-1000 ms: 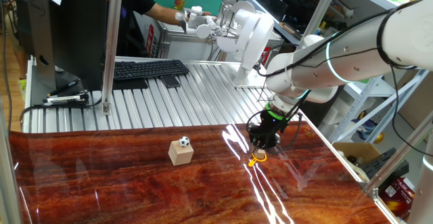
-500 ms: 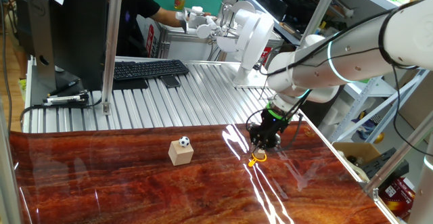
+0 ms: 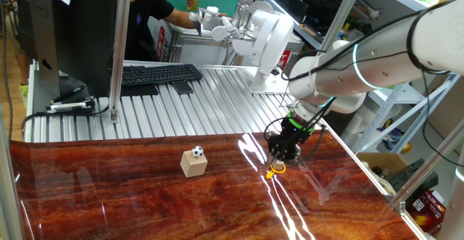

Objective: Attach the bubble ring to the ball

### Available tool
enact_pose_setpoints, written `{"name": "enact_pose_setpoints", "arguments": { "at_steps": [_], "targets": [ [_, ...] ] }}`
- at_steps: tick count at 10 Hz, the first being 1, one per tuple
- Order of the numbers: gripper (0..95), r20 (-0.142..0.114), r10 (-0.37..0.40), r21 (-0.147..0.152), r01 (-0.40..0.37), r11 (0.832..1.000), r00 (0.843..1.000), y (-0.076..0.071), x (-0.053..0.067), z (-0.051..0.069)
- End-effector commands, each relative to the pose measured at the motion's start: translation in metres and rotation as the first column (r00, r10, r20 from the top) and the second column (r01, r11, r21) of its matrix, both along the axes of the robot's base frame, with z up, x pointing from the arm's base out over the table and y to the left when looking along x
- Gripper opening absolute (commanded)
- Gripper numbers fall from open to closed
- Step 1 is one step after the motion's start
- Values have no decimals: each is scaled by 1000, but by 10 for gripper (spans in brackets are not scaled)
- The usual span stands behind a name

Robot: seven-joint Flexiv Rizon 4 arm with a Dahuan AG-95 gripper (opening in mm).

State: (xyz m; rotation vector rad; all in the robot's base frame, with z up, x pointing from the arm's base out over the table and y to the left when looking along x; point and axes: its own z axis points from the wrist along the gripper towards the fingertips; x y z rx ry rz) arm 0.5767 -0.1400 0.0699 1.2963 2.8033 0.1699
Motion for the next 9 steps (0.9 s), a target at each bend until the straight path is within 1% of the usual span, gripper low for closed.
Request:
{"name": "enact_pose_setpoints", "arguments": {
  "at_steps": [1, 6, 7, 8, 9],
  "targets": [
    [0, 1, 2, -3, -2, 1000, 1000, -1, 2, -1],
    [0, 0, 8, -11, -8, 1000, 1000, -1, 2, -1],
    [0, 0, 10, -27, -10, 1000, 1000, -1, 2, -1],
    [0, 0, -5, -52, 5, 999, 1000, -1, 2, -1],
    [0, 0, -16, -64, 16, 998, 1000, -1, 2, -1]
  ]
}}
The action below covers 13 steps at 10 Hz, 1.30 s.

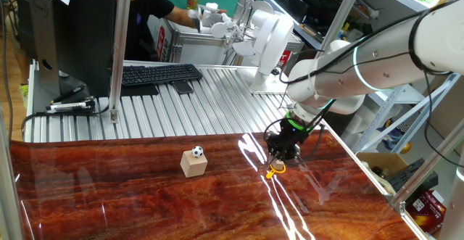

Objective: Attach the bubble ring to the ball

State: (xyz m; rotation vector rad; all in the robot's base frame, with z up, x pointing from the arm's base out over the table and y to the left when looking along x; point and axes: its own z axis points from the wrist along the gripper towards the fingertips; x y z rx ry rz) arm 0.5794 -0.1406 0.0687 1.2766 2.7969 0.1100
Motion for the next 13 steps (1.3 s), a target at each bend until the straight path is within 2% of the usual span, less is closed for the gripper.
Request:
{"name": "enact_pose_setpoints", "arguments": {
  "at_steps": [1, 2, 4, 5, 6, 9, 11, 13],
  "targets": [
    [0, -1, -9, -29, 9, 1000, 1000, 0, -1, 1],
    [0, -1, -6, -29, 6, 1000, 1000, 0, -1, 1],
    [0, -1, 20, 7, -20, 1000, 1000, 0, -1, 1],
    [0, -1, 32, 7, -32, 999, 999, 0, -1, 1],
    [0, 0, 45, 24, -45, 999, 999, 0, -1, 1],
    [0, 0, 73, 35, -73, 997, 997, 0, -1, 1],
    [0, -10, 85, 56, -84, 995, 996, 0, -1, 1],
    [0, -16, 85, 57, -84, 995, 996, 0, -1, 1]
  ]
}}
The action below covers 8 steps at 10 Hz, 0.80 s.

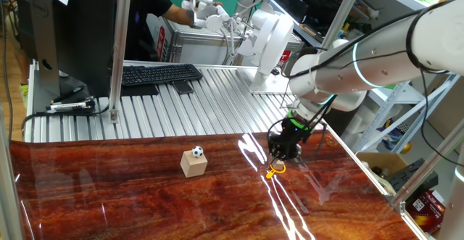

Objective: Attach the bubble ring to the ball

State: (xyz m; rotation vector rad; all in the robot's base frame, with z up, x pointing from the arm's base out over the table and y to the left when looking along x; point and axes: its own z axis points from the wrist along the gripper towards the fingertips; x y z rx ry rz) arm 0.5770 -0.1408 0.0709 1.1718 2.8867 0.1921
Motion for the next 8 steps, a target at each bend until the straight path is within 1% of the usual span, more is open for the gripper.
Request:
{"name": "enact_pose_setpoints", "arguments": {
  "at_steps": [1, 2, 3, 4, 5, 6, 7, 8],
  "targets": [
    [0, 10, -19, -11, 19, 1000, 1000, 0, 1, -2],
    [0, 12, -13, -20, 13, 1000, 1000, 0, 1, -2],
    [0, 17, -20, -22, 20, 1000, 1000, 0, 1, -2],
    [0, 17, -12, -14, 13, 1000, 1000, 0, 1, -2],
    [0, 16, -6, -36, 6, 999, 1000, 0, 1, -2],
    [0, 10, 4, -73, -3, 997, 1000, 0, 1, -2],
    [0, 6, 2, -75, -1, 997, 1000, 0, 1, -2],
    [0, -14, -8, -91, 6, 996, 1000, 0, 1, -2]
  ]
}}
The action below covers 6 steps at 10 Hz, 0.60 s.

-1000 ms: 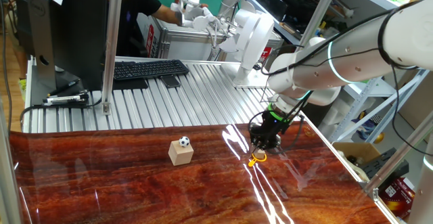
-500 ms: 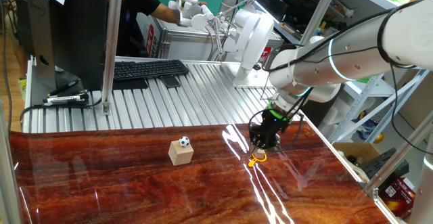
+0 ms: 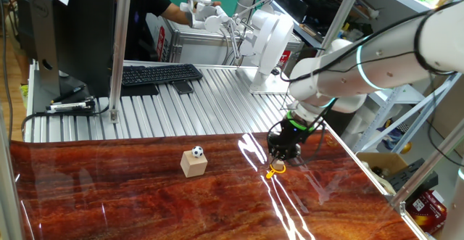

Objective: Attach the bubble ring to the ball

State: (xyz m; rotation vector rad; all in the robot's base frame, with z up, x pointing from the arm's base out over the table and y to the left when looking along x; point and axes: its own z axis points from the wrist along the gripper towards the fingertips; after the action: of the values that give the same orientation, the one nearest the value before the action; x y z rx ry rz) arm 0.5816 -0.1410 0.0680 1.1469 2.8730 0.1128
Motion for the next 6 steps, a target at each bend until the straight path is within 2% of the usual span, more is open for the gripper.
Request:
{"name": "enact_pose_setpoints", "arguments": {
  "at_steps": [1, 2, 4, 6],
  "targets": [
    [0, -29, -16, -43, 15, 999, 999, 0, -3, 1],
    [0, -40, -23, -52, 21, 998, 999, 0, -3, 1],
    [0, -61, -35, -51, 32, 998, 998, 0, -3, 1],
    [0, -73, -49, -59, 45, 997, 996, 0, -3, 1]
  ]
}}
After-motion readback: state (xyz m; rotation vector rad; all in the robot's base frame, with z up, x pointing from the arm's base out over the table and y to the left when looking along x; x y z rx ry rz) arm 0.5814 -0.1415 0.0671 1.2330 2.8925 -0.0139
